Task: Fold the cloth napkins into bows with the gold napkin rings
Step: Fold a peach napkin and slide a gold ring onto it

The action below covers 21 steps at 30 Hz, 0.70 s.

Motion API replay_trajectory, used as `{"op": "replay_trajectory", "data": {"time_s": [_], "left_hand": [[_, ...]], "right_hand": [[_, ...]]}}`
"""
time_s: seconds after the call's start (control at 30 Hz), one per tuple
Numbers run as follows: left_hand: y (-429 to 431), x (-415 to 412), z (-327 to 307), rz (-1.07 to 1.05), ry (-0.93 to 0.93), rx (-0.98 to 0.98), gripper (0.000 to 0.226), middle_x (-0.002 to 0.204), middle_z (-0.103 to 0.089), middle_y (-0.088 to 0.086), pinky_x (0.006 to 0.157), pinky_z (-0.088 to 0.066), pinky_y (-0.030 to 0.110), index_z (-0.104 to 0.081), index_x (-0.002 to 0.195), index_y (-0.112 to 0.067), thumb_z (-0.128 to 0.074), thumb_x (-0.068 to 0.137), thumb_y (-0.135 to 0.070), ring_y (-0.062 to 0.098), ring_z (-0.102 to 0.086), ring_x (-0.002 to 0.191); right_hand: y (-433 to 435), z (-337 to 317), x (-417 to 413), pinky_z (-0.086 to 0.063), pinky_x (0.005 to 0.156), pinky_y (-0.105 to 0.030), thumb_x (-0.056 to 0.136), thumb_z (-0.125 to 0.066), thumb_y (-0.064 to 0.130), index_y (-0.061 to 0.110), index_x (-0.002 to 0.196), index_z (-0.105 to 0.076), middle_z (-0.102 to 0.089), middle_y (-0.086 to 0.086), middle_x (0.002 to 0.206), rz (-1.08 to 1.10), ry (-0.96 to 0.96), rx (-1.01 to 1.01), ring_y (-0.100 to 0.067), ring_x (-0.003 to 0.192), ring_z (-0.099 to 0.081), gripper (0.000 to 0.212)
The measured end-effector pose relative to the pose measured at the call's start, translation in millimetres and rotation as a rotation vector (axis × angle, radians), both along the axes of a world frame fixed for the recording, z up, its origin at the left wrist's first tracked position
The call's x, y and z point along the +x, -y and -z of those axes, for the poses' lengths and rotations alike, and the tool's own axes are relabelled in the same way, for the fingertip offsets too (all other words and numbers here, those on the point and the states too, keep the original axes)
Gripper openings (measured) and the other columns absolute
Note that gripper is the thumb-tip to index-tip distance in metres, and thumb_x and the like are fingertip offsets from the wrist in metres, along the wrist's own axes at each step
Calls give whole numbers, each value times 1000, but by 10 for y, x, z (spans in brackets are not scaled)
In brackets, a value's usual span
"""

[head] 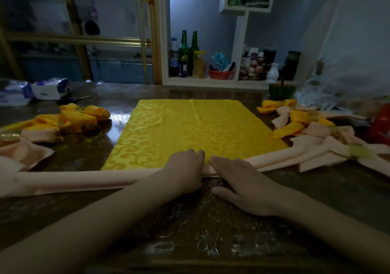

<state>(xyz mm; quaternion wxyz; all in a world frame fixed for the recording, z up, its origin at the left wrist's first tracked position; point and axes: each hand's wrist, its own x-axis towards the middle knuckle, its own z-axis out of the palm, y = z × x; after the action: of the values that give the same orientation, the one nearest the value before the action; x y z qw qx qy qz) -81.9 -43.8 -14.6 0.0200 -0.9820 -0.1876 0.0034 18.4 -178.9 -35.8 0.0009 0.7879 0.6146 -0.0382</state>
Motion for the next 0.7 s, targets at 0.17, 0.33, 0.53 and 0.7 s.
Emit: {"op": "replay_trajectory", "data": {"time_s": [0.17, 0.33, 0.53, 0.7], "left_hand": [[-58, 38, -93, -113, -116, -253, 50, 126, -49, 15, 79, -40, 33, -38, 128, -8, -48, 91, -40, 31, -51, 112], [-156, 109, -80, -189, -47, -335, 50, 128, -53, 13, 87, -41, 33, -47, 126, -8, -42, 95, -47, 28, -51, 114], [-90, 70, 10, -206, 11, -218, 48, 116, -56, 11, 78, -43, 34, -46, 118, -10, -45, 93, -51, 28, -54, 104], [105, 95, 24, 9, 186, -190, 19, 112, -48, 9, 78, -41, 34, -50, 113, -15, -48, 93, -16, 28, -52, 102]], "right_hand": [[39, 31, -36, 13, 116, -40, 72, -3, 76, 39, 147, 11, 24, 0, 156, 62, -34, -81, -16, 143, 22, 85], [9, -28, 40, -25, 111, -40, 102, -27, 40, 26, 146, -30, -33, -5, 151, 84, -132, 179, -24, 137, -30, 47], [270, -208, 541, -38, 84, -32, 89, -48, 11, 22, 124, -50, -55, -4, 125, 278, 3, 133, -22, 111, -51, 36], [391, -223, 628, -41, 78, -35, 91, -47, 13, 18, 111, -58, -63, -4, 107, 200, 389, 114, -23, 99, -57, 24]]}}
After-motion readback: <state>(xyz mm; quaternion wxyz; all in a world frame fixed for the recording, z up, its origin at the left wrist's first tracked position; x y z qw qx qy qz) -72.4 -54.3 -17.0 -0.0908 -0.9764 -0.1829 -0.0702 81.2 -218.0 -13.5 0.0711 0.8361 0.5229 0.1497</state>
